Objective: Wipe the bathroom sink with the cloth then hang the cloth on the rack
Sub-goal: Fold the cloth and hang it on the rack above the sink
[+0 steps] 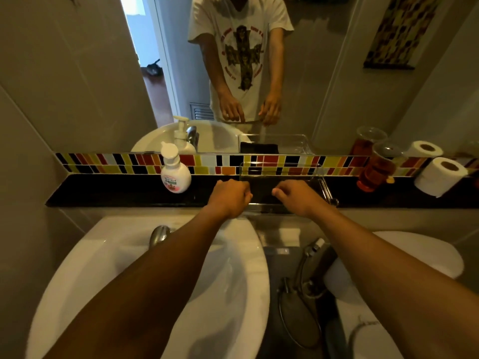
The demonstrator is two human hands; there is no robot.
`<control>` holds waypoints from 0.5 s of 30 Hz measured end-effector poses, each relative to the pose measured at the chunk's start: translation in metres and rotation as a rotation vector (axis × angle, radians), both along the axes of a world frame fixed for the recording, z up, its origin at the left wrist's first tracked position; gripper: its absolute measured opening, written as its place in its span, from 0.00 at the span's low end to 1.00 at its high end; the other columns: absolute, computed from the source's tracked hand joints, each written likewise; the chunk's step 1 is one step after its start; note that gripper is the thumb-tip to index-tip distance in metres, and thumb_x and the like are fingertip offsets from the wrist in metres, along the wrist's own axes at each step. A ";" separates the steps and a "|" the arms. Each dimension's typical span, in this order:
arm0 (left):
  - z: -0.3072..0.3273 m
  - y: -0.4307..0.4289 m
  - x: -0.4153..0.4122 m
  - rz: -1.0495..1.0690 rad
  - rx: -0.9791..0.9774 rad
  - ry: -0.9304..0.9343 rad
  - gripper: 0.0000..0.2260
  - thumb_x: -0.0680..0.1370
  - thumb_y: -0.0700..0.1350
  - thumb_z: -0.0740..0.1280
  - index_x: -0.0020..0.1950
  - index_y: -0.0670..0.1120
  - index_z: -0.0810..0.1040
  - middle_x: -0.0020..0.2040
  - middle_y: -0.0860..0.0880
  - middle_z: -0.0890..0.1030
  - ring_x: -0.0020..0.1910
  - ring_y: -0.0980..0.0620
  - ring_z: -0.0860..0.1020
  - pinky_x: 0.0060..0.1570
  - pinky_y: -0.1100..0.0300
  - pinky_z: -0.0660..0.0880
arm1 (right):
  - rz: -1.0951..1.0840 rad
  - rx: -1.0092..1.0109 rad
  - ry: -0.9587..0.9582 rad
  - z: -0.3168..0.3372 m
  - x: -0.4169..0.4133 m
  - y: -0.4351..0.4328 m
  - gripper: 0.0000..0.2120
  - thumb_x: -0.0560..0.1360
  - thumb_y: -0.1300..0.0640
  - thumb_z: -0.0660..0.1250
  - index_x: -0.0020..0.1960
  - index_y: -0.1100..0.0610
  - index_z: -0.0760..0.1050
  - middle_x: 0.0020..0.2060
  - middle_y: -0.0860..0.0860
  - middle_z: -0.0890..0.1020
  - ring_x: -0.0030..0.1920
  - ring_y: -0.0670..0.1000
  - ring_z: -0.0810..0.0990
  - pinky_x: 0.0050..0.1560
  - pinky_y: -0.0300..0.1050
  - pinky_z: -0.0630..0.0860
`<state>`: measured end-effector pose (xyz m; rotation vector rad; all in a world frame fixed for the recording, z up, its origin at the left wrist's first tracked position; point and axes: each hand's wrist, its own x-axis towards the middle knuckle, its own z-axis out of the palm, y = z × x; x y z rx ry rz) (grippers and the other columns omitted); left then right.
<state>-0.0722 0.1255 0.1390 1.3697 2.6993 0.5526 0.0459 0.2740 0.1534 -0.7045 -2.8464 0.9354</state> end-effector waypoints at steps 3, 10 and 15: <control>0.001 -0.027 0.020 0.026 -0.018 -0.043 0.12 0.80 0.51 0.60 0.45 0.46 0.78 0.40 0.46 0.81 0.40 0.48 0.79 0.50 0.50 0.76 | -0.006 0.013 -0.011 -0.005 0.014 -0.026 0.11 0.80 0.51 0.58 0.48 0.53 0.77 0.40 0.51 0.79 0.42 0.49 0.78 0.40 0.43 0.71; -0.031 -0.123 0.074 0.084 -0.167 -0.150 0.12 0.79 0.48 0.61 0.60 0.48 0.75 0.55 0.45 0.81 0.53 0.45 0.78 0.56 0.51 0.72 | -0.010 -0.067 -0.090 -0.047 0.060 -0.103 0.11 0.80 0.51 0.59 0.44 0.52 0.77 0.41 0.54 0.81 0.42 0.54 0.79 0.41 0.46 0.73; -0.079 -0.187 0.106 0.096 -0.270 -0.204 0.15 0.78 0.51 0.61 0.64 0.50 0.73 0.58 0.47 0.80 0.56 0.46 0.77 0.60 0.50 0.72 | 0.016 0.005 -0.200 -0.086 0.095 -0.159 0.14 0.79 0.49 0.59 0.59 0.54 0.75 0.55 0.55 0.80 0.53 0.56 0.78 0.52 0.48 0.75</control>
